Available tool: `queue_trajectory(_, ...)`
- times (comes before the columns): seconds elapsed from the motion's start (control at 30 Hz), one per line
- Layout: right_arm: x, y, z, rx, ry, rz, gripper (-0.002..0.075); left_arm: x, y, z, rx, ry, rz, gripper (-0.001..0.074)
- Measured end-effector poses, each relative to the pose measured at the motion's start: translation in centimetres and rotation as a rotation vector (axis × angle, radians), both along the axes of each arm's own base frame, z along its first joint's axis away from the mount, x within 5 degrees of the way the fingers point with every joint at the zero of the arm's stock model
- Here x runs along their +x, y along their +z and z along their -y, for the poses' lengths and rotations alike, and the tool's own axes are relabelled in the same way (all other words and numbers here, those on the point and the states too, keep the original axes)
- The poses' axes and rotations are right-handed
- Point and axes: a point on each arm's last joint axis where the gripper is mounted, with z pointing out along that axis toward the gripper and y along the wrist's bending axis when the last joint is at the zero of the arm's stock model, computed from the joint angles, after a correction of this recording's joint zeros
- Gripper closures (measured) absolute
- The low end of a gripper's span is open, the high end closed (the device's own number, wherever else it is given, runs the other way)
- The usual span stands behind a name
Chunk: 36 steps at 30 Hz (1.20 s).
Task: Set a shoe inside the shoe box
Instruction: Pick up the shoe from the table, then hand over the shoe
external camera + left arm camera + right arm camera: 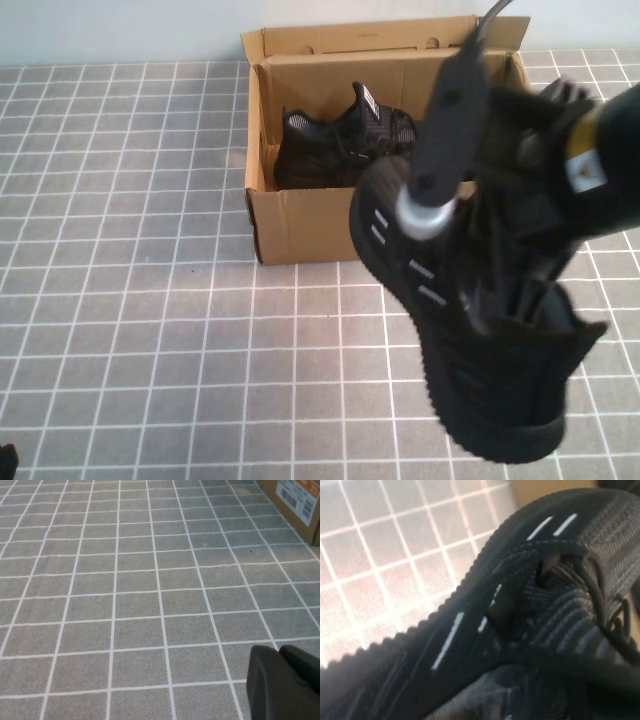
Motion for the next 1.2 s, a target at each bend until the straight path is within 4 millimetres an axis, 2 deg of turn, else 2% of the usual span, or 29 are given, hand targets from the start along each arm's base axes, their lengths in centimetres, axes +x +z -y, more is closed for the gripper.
queue_trajectory(0.13, -0.9, 1.4, 1.0, 0.032, -0.001, 0.031, 0.0731, 0.0, 0.0, 0.0, 0.0, 0.0, 0.0, 0.0736)
queue_trajectory(0.47, -1.2, 1.7, 0.3, 0.118, 0.031, 0.023, 0.0731, 0.0, 0.0, 0.0, 0.0, 0.0, 0.0, 0.0736)
queue_trajectory(0.8, -1.4, 1.7, 0.0, 0.132, 0.071, 0.009, 0.0732, 0.0, 0.0, 0.0, 0.004, 0.0, 0.0, 0.0736)
queue_trajectory(0.93, -1.5, 1.7, -0.1, 0.14, 0.079, 0.0, 0.0732, 0.1, 0.5, -0.1, 0.024, 0.001, 0.055, 0.0736)
queue_trajectory(1.2, -1.6, 1.7, -0.1, 0.149, 0.082, -0.009, 0.0732, 0.4, 2.7, 0.2, -0.327, 0.036, 0.271, 0.0736)
